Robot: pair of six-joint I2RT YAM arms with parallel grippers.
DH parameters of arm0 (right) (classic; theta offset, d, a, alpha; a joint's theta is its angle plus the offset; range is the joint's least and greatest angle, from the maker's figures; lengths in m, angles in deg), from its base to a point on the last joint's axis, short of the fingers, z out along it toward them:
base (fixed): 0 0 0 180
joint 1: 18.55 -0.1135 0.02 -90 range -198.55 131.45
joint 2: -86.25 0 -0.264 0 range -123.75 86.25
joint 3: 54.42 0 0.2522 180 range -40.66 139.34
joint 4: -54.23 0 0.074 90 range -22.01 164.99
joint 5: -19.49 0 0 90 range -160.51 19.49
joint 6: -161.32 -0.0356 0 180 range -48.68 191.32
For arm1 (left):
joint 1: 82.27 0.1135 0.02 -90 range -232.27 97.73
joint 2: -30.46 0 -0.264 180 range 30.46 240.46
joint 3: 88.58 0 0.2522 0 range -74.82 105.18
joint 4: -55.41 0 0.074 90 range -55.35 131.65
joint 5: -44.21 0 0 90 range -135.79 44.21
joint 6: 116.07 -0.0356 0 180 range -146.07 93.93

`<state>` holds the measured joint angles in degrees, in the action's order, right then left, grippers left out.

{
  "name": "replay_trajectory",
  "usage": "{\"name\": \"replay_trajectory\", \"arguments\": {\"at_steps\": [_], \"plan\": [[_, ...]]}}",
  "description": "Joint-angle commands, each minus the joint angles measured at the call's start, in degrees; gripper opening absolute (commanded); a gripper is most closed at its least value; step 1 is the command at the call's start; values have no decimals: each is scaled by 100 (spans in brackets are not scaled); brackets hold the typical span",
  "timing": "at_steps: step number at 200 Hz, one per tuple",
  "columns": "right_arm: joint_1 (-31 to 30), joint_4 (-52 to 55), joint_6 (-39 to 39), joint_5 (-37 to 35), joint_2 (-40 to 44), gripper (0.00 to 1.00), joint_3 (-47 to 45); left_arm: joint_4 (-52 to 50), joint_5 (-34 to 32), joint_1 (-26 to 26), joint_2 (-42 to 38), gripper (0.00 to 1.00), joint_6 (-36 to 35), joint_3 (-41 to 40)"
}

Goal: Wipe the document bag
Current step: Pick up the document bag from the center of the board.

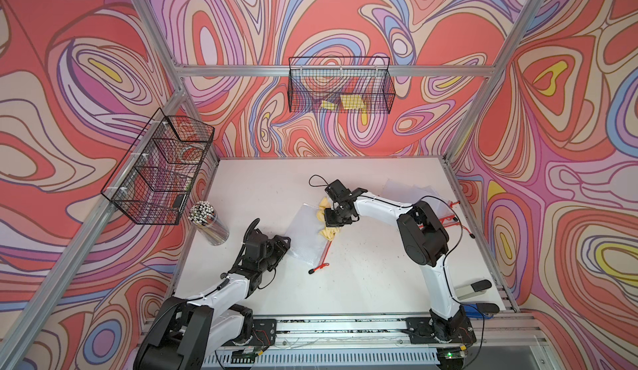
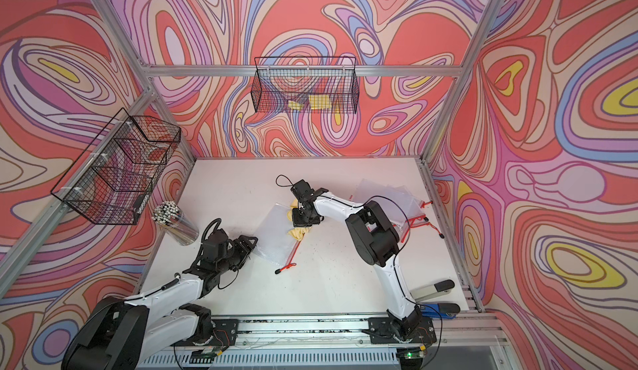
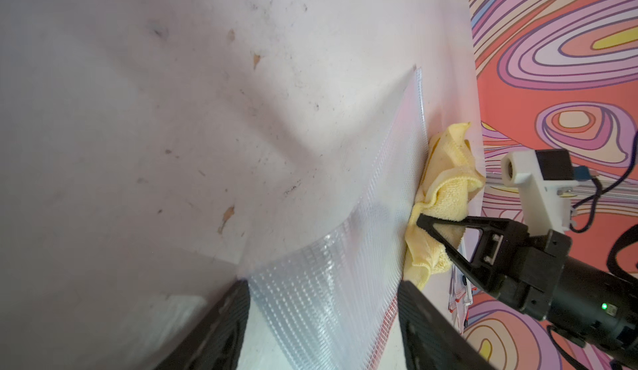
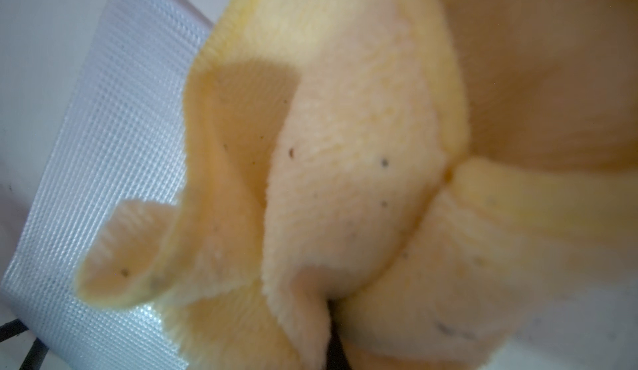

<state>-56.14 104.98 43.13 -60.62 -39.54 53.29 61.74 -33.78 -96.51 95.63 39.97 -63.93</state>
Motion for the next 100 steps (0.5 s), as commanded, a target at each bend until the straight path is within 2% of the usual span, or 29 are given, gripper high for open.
{"name": "replay_trajectory", "arguments": {"at_steps": [1,77,100], "plan": [[-63,372,-38,13,-427,0,-343,-710,-149,27,461,72,-29,-375],[-63,392,-29,40,-470,0,-316,1692,455,29,1893,73,147,-541],[-65,406,-29,65,-490,0,-329,2344,581,27,2109,72,215,-651]]}}
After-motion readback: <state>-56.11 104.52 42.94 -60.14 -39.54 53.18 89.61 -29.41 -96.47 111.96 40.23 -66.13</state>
